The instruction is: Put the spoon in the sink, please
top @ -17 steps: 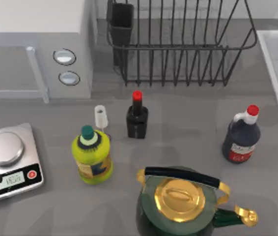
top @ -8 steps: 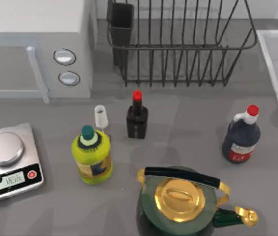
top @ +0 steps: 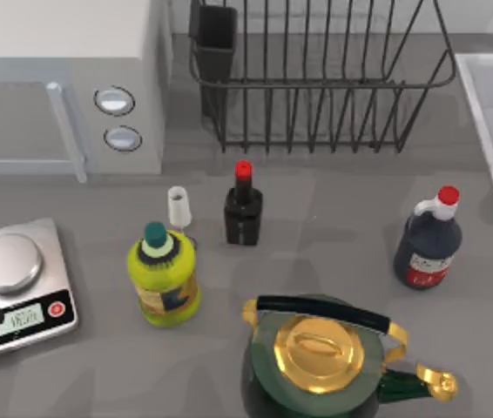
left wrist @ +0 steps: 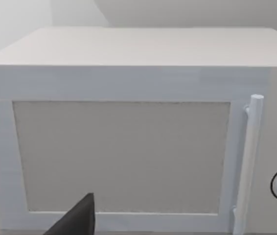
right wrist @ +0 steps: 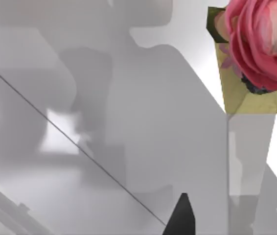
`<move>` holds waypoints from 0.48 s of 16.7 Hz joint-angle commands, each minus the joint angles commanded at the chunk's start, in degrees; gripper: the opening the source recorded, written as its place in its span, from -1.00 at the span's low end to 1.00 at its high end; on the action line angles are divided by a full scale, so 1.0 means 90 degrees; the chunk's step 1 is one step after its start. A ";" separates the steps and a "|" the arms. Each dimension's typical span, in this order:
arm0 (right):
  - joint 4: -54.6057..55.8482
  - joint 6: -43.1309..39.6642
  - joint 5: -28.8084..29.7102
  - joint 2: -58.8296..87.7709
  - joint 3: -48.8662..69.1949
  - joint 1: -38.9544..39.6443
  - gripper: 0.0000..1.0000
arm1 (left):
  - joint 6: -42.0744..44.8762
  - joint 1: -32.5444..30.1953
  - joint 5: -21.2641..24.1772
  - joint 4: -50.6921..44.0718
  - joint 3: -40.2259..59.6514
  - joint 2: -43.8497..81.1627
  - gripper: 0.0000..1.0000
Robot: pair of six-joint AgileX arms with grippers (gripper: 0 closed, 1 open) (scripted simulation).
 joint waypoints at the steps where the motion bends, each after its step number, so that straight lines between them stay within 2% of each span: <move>1: 0.0000 0.0000 0.0000 0.0000 0.0000 0.0000 -0.10 | 0.0000 0.0000 0.0000 0.0000 0.0000 0.0000 1.00; 8: 0.0000 0.0000 0.0000 0.0000 0.0000 0.0000 0.96 | 0.0000 0.0000 0.0000 0.0000 0.0000 0.0000 1.00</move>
